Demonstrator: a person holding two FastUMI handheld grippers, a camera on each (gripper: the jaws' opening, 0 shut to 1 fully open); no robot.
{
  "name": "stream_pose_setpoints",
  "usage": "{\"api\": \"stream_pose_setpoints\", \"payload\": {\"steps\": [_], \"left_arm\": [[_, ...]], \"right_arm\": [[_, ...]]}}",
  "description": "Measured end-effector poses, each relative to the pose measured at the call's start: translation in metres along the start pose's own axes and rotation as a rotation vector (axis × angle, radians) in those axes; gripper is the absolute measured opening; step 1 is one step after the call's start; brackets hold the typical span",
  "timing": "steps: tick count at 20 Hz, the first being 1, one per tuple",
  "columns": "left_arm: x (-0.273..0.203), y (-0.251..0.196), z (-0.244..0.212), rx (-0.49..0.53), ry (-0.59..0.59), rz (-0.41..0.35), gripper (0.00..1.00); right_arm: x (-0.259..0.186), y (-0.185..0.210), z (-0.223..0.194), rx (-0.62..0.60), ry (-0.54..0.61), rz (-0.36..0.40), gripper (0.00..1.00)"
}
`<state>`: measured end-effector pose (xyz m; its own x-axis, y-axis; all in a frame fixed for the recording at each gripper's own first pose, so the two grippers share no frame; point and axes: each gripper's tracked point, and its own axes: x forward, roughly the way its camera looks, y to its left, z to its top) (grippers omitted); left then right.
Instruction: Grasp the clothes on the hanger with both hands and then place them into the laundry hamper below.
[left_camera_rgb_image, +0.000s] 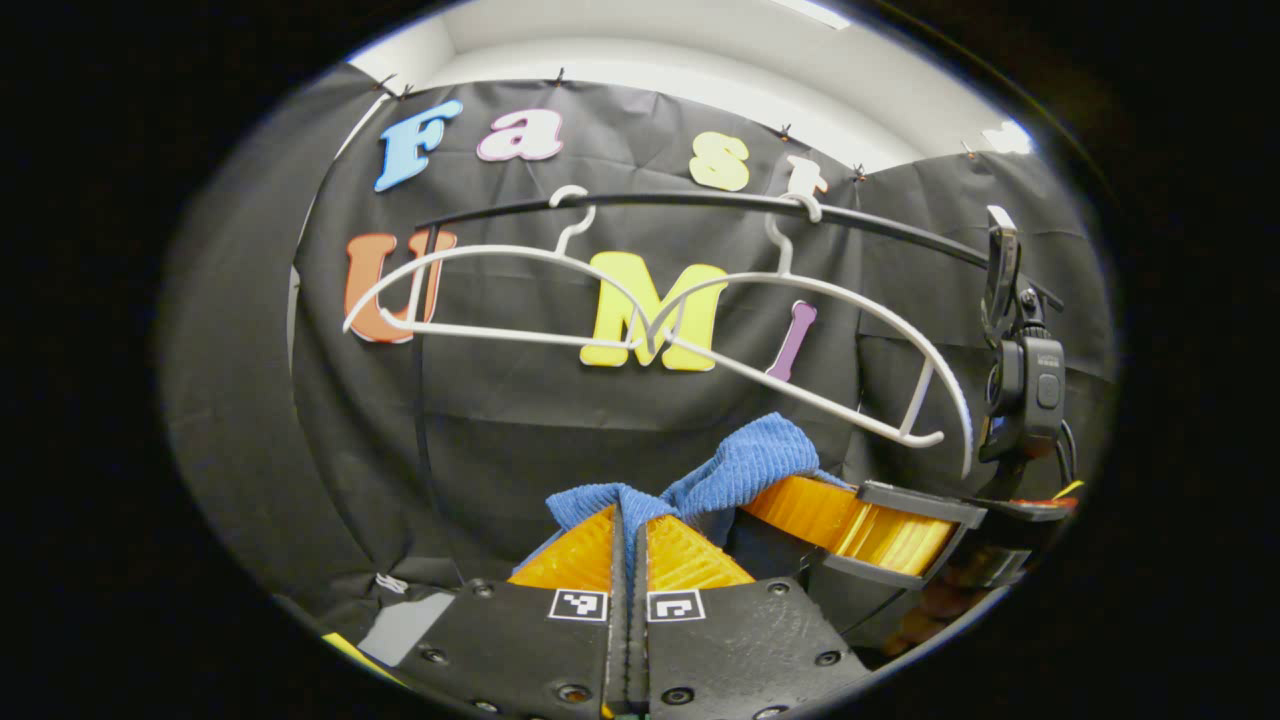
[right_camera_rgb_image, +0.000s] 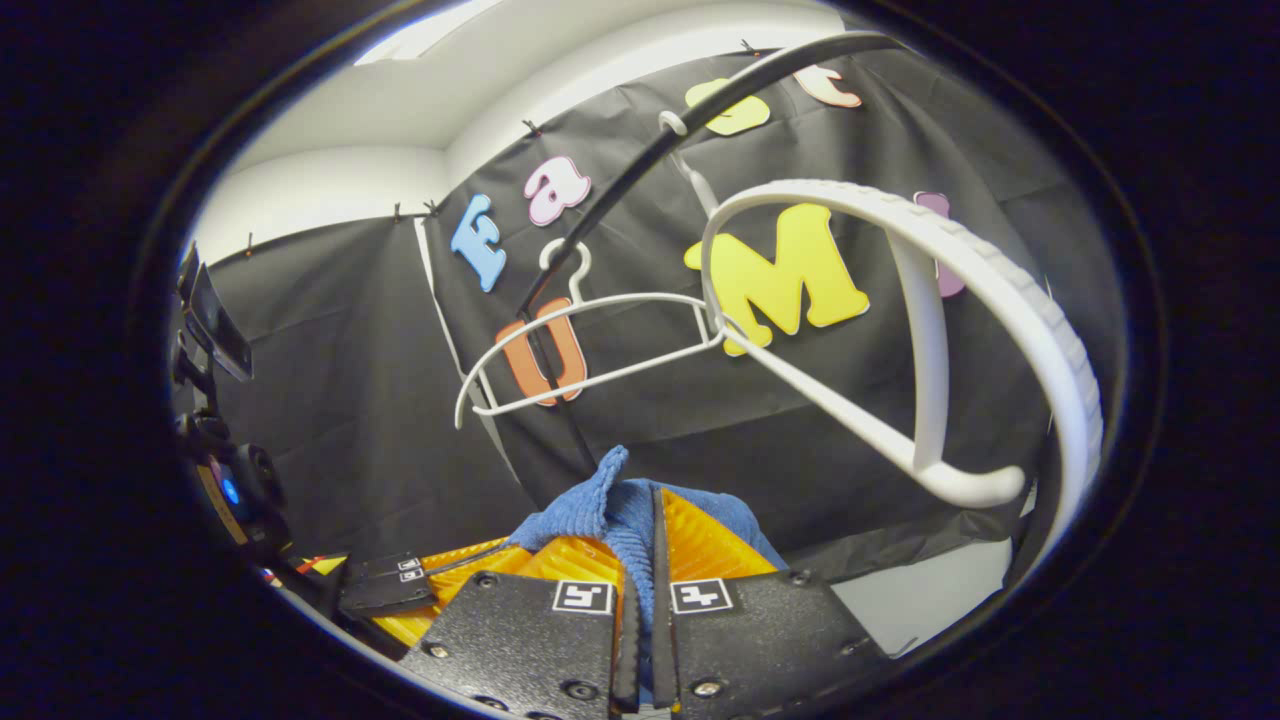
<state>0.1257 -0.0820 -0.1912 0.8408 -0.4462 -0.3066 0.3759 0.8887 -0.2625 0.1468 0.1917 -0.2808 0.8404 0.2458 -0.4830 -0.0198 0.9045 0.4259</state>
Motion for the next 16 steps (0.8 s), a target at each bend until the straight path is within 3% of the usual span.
{"api": "stream_pose_setpoints", "payload": {"steps": [1,2,3,4,5,7,8,10,11,16], "left_arm": [[0.008,0.001,-0.016,-0.033,0.037,-0.006,0.01],[0.014,0.003,-0.033,-0.058,0.079,-0.017,0.11],[0.021,0.006,-0.051,-0.073,0.121,-0.014,0.11],[0.029,0.007,-0.066,-0.089,0.166,-0.018,0.03],[0.033,0.008,-0.087,-0.093,0.235,-0.019,0.08],[0.034,0.005,-0.119,-0.091,0.332,-0.036,0.45],[0.033,0.006,-0.129,-0.076,0.375,-0.028,0.63],[0.035,0.012,-0.135,-0.053,0.397,-0.009,1.00],[0.034,0.014,-0.131,-0.053,0.395,0.003,1.00],[0.023,0.021,-0.141,-0.065,0.406,0.057,0.97]], "right_arm": [[0.007,-0.010,-0.015,-0.014,0.033,-0.033,0.09],[0.011,-0.021,-0.030,-0.030,0.078,-0.066,0.10],[0.013,-0.035,-0.036,-0.038,0.122,-0.102,0.12],[0.017,-0.050,-0.060,-0.058,0.171,-0.136,0.14],[0.004,-0.063,-0.089,-0.089,0.219,-0.176,0.26],[-0.008,-0.097,-0.122,-0.143,0.303,-0.255,0.45],[-0.015,-0.113,-0.137,-0.163,0.337,-0.287,0.50],[-0.028,-0.134,-0.162,-0.191,0.430,-0.315,0.66],[-0.033,-0.139,-0.171,-0.183,0.442,-0.311,0.75],[-0.056,-0.148,-0.168,-0.264,0.482,-0.314,0.81]]}}
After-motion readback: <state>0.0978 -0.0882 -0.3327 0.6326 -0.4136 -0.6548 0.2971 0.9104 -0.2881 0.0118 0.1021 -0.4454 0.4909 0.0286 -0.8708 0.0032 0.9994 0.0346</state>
